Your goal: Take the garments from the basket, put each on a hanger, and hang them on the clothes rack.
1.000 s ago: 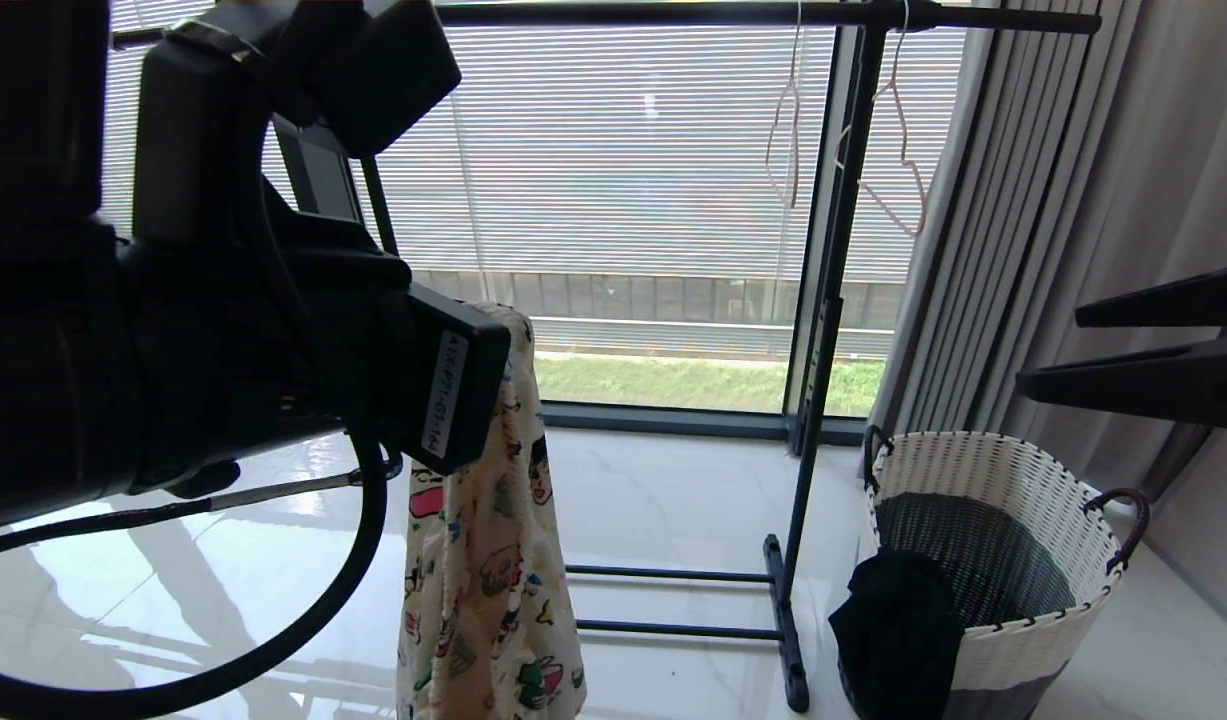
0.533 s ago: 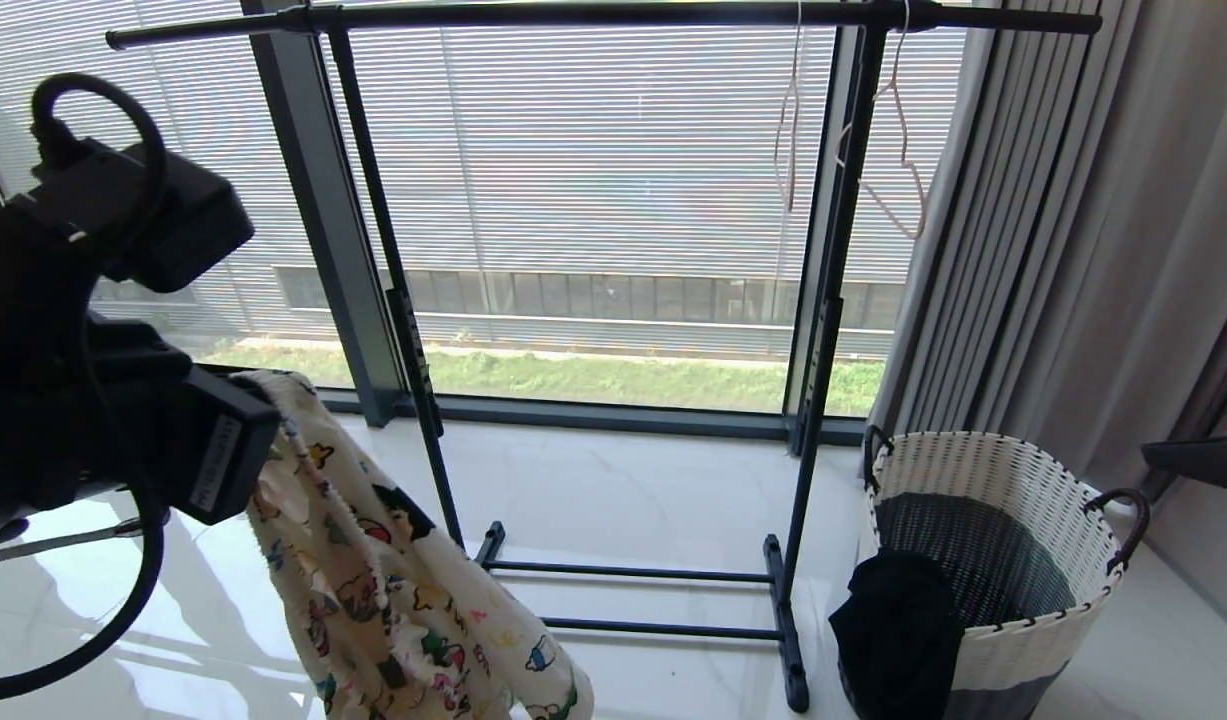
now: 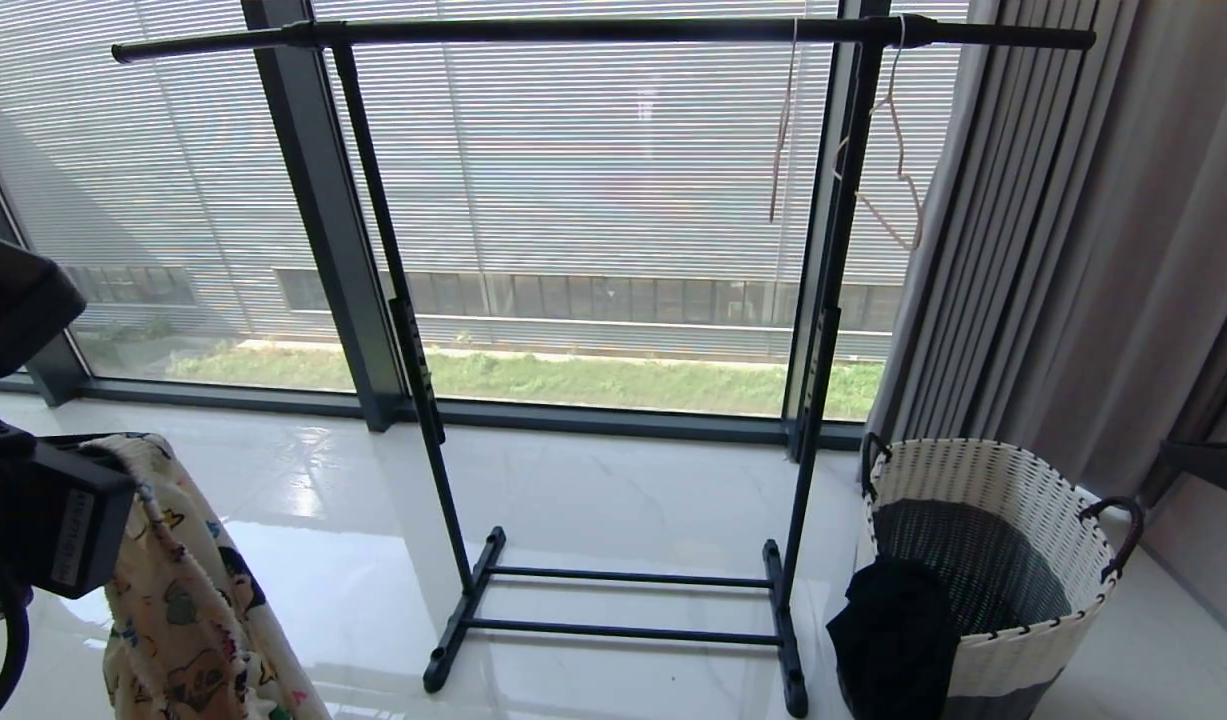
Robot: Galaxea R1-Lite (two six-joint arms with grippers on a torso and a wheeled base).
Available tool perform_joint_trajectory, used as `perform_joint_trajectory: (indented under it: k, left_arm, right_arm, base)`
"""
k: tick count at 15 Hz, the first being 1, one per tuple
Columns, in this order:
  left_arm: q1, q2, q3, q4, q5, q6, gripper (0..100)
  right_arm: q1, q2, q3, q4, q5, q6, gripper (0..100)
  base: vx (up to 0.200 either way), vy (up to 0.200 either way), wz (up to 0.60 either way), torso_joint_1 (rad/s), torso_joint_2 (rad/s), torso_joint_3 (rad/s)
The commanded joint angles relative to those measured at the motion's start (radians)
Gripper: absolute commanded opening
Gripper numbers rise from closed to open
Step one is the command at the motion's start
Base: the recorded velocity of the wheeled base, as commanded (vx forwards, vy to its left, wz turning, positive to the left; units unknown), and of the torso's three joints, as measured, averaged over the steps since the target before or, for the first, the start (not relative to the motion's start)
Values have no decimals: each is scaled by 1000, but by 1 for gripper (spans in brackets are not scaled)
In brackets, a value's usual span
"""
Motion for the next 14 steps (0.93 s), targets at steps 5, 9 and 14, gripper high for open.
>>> perform_joint_trajectory:
  k: [5,9,14]
  left_arm:
    - [3,-29,33,-35,1,16,0]
    - [4,-40,33,-36,1,32,0]
    - [9,-34,35,-35,6,33,0]
  right_arm:
    - [-14,7,-1,-20,47,10,100]
    - [-24,33,1,-76,47,33,100]
    - [-44,53,1,-122,48,34,100]
  base:
    - [0,0,0,131,-402,-288]
    - [0,0,0,177,-477,-293]
    - [0,0,0,198,-481,-281]
